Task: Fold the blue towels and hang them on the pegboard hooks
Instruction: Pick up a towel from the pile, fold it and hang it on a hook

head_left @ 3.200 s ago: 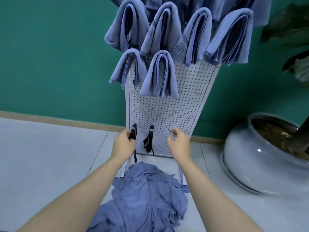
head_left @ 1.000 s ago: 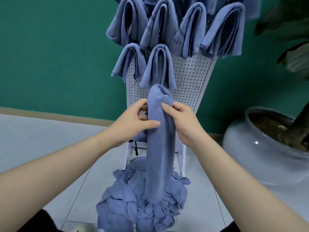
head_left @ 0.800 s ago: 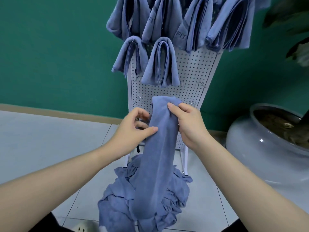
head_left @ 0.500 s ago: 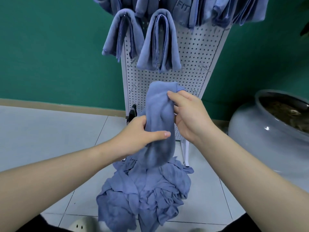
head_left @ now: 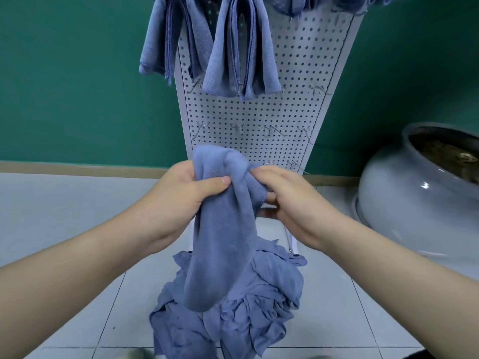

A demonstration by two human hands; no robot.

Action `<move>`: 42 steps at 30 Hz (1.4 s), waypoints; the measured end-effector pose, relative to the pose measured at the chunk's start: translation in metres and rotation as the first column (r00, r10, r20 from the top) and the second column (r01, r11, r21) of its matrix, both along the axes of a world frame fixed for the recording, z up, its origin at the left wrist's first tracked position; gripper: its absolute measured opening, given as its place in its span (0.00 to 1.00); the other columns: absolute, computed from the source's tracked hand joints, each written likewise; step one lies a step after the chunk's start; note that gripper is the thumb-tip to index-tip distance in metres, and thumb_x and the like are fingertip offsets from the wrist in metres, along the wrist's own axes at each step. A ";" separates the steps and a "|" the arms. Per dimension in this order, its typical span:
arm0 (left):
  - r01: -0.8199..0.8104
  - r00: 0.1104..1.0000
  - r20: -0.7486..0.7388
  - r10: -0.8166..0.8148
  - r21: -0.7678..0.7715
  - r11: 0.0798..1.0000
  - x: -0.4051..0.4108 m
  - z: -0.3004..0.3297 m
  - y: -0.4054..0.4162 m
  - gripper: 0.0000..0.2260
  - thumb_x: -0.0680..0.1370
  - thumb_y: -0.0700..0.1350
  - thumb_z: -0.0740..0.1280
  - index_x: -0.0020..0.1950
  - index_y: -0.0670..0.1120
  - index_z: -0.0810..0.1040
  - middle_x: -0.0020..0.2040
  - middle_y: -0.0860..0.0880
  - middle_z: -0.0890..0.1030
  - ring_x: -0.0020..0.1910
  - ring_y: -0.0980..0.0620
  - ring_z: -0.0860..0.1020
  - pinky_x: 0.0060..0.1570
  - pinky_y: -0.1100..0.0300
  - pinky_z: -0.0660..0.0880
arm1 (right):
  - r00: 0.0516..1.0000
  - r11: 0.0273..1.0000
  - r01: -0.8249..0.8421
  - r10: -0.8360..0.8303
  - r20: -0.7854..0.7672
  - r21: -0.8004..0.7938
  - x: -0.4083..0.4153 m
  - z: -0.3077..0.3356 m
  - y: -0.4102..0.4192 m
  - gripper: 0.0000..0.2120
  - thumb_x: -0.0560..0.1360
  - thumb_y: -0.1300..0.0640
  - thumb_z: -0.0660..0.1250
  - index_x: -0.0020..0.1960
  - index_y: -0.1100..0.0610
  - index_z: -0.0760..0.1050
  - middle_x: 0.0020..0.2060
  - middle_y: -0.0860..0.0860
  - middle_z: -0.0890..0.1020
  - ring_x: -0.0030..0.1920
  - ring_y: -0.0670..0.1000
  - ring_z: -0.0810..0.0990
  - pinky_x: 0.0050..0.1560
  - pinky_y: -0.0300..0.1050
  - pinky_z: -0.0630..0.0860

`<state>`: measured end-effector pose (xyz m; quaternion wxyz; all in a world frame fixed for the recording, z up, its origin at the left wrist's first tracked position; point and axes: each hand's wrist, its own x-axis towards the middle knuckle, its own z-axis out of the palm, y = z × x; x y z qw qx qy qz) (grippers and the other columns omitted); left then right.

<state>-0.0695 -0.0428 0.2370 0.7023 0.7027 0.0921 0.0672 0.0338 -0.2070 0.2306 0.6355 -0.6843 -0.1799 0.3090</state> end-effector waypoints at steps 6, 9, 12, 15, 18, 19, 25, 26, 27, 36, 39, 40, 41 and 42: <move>-0.078 0.997 -0.033 0.076 -0.057 0.995 0.001 -0.004 0.010 0.11 0.83 0.36 0.62 0.63 0.36 0.80 0.58 0.41 0.86 0.61 0.44 0.84 0.63 0.47 0.77 | 0.999 0.988 0.000 0.006 0.041 -0.153 -0.003 -0.011 -0.001 0.28 0.78 0.35 0.67 0.49 0.62 0.84 0.40 0.50 0.86 0.39 0.48 0.83 0.50 0.44 0.82; -0.101 0.994 -0.052 0.097 -0.081 0.992 0.001 -0.003 0.011 0.10 0.83 0.36 0.62 0.61 0.35 0.80 0.57 0.40 0.86 0.59 0.43 0.84 0.61 0.48 0.78 | 0.987 0.981 -0.112 0.128 0.098 -0.158 -0.004 -0.014 -0.002 0.24 0.79 0.38 0.67 0.44 0.61 0.81 0.34 0.45 0.82 0.37 0.44 0.80 0.56 0.47 0.78; -0.089 0.993 -0.084 0.083 -0.080 0.993 0.002 -0.002 0.009 0.11 0.84 0.36 0.62 0.61 0.36 0.81 0.57 0.41 0.86 0.59 0.44 0.84 0.63 0.47 0.77 | 0.962 0.977 -0.139 0.172 0.214 -0.161 -0.005 -0.016 0.000 0.23 0.79 0.42 0.70 0.47 0.64 0.82 0.42 0.56 0.84 0.45 0.47 0.78 0.67 0.61 0.76; -0.095 0.988 -0.127 0.085 -0.074 0.993 0.003 0.000 0.007 0.10 0.83 0.37 0.63 0.59 0.38 0.83 0.55 0.43 0.87 0.57 0.47 0.85 0.63 0.48 0.77 | 0.960 0.988 -0.119 0.140 0.243 -0.099 -0.004 -0.016 0.002 0.24 0.81 0.45 0.68 0.50 0.69 0.81 0.49 0.66 0.84 0.46 0.58 0.81 0.63 0.62 0.78; -0.147 0.977 -0.169 0.129 -0.100 0.984 0.004 0.003 0.011 0.10 0.83 0.38 0.64 0.58 0.39 0.84 0.55 0.45 0.87 0.57 0.49 0.85 0.64 0.50 0.77 | 0.977 0.998 -0.061 0.058 0.206 0.009 0.002 -0.014 0.001 0.19 0.84 0.53 0.64 0.47 0.69 0.81 0.39 0.56 0.82 0.40 0.50 0.79 0.48 0.44 0.79; -0.159 0.974 -0.180 0.137 -0.114 0.981 0.004 0.004 0.013 0.10 0.83 0.39 0.65 0.58 0.39 0.84 0.55 0.45 0.87 0.57 0.49 0.85 0.64 0.50 0.77 | 0.978 0.999 -0.037 0.031 0.204 0.028 0.006 -0.013 0.001 0.18 0.85 0.54 0.63 0.48 0.69 0.81 0.39 0.56 0.81 0.40 0.50 0.77 0.47 0.44 0.78; -0.246 0.962 -0.177 0.208 -0.228 0.942 0.007 0.010 0.026 0.13 0.84 0.46 0.62 0.61 0.42 0.83 0.57 0.47 0.87 0.59 0.49 0.84 0.63 0.51 0.76 | 0.981 0.981 0.128 -0.146 0.126 0.146 0.030 -0.003 -0.008 0.19 0.84 0.52 0.64 0.57 0.69 0.80 0.47 0.65 0.84 0.45 0.54 0.80 0.52 0.48 0.77; -0.243 0.964 -0.167 0.205 -0.249 0.938 0.007 0.011 0.027 0.15 0.85 0.47 0.60 0.62 0.43 0.83 0.58 0.47 0.87 0.59 0.49 0.84 0.61 0.52 0.77 | 0.977 0.978 0.142 -0.163 0.134 0.153 0.035 -0.001 -0.011 0.21 0.84 0.51 0.64 0.58 0.71 0.79 0.47 0.64 0.83 0.46 0.54 0.79 0.51 0.48 0.77; -0.237 0.967 -0.157 0.201 -0.263 0.935 0.007 0.012 0.027 0.16 0.86 0.48 0.58 0.62 0.44 0.83 0.58 0.48 0.87 0.58 0.50 0.85 0.57 0.52 0.77 | 0.973 0.976 0.152 -0.176 0.146 0.158 0.039 0.002 -0.014 0.21 0.84 0.51 0.64 0.59 0.71 0.78 0.47 0.62 0.82 0.45 0.54 0.79 0.49 0.46 0.78; -0.273 0.957 -0.174 0.231 -0.287 0.918 0.009 0.009 0.037 0.13 0.85 0.45 0.59 0.54 0.43 0.82 0.54 0.44 0.83 0.49 0.45 0.78 0.53 0.52 0.74 | 0.958 0.953 0.232 -0.259 0.125 0.197 0.056 0.016 -0.032 0.20 0.85 0.51 0.62 0.60 0.70 0.78 0.50 0.62 0.84 0.49 0.54 0.81 0.49 0.45 0.80; -0.232 0.969 -0.172 0.178 -0.376 0.897 0.010 0.009 0.034 0.16 0.86 0.47 0.55 0.52 0.43 0.81 0.48 0.45 0.85 0.45 0.46 0.81 0.58 0.50 0.73 | 0.967 0.953 0.217 -0.240 0.089 0.212 0.053 0.019 -0.033 0.20 0.85 0.51 0.62 0.61 0.68 0.79 0.53 0.60 0.84 0.52 0.54 0.82 0.57 0.49 0.79; -0.217 0.972 -0.177 0.156 -0.407 0.887 0.011 0.009 0.034 0.17 0.86 0.48 0.54 0.54 0.42 0.81 0.49 0.44 0.86 0.47 0.45 0.81 0.61 0.49 0.73 | 0.971 0.955 0.207 -0.228 0.078 0.213 0.052 0.020 -0.033 0.19 0.85 0.51 0.62 0.62 0.66 0.79 0.56 0.61 0.85 0.53 0.54 0.82 0.61 0.52 0.78; -0.201 0.975 -0.177 0.137 -0.422 0.884 0.011 0.009 0.035 0.18 0.86 0.47 0.53 0.57 0.41 0.81 0.52 0.43 0.86 0.51 0.44 0.81 0.64 0.48 0.73 | 0.974 0.958 0.195 -0.214 0.071 0.212 0.050 0.020 -0.032 0.18 0.85 0.52 0.63 0.62 0.66 0.80 0.59 0.61 0.84 0.54 0.54 0.82 0.64 0.54 0.77; -0.186 0.977 -0.175 0.122 -0.416 0.890 0.010 0.009 0.035 0.18 0.86 0.45 0.53 0.60 0.40 0.81 0.55 0.42 0.85 0.54 0.44 0.82 0.67 0.47 0.73 | 0.978 0.961 0.182 -0.200 0.067 0.211 0.048 0.020 -0.032 0.18 0.84 0.52 0.63 0.63 0.65 0.80 0.60 0.62 0.84 0.55 0.54 0.83 0.66 0.55 0.76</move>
